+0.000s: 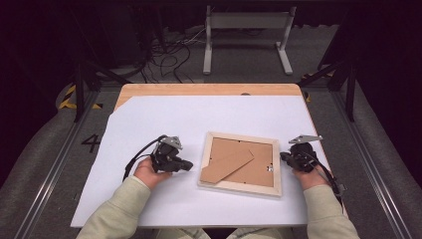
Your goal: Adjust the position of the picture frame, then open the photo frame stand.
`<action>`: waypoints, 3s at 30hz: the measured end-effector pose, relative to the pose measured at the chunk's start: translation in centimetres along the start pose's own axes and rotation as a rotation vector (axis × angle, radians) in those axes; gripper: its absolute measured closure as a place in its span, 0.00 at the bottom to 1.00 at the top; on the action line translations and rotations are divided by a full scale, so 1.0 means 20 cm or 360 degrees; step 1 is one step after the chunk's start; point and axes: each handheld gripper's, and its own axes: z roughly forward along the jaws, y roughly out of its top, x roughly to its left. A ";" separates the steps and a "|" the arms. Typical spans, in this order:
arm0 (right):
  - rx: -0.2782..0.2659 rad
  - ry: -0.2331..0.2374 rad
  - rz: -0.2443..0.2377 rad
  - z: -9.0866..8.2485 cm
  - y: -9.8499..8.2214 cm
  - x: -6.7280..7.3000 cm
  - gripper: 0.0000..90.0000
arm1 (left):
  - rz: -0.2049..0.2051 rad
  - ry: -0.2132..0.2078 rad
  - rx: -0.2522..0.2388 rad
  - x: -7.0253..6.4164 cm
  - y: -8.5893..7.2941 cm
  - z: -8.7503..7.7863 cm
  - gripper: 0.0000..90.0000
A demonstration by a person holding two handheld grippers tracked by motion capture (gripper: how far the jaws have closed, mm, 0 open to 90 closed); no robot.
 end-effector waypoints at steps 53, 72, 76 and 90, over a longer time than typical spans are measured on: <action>-0.0384 0.0576 -0.0096 -0.17 0.21 0.18 0.64 | -0.0155 0.0250 -0.0374 -0.07 -0.14 -0.24 0.84; -0.0509 0.0505 -0.0245 -0.26 0.10 0.13 0.63 | 0.0081 0.0207 -0.0309 -0.21 -0.12 -0.25 0.74; -0.0495 0.0506 -0.0242 -0.26 0.09 0.13 0.63 | 0.0115 0.0170 -0.0267 -0.25 -0.12 -0.23 0.72; -0.0465 0.0510 -0.0216 -0.25 0.09 0.12 0.63 | 0.0156 0.0134 -0.0097 -0.30 -0.11 -0.17 0.65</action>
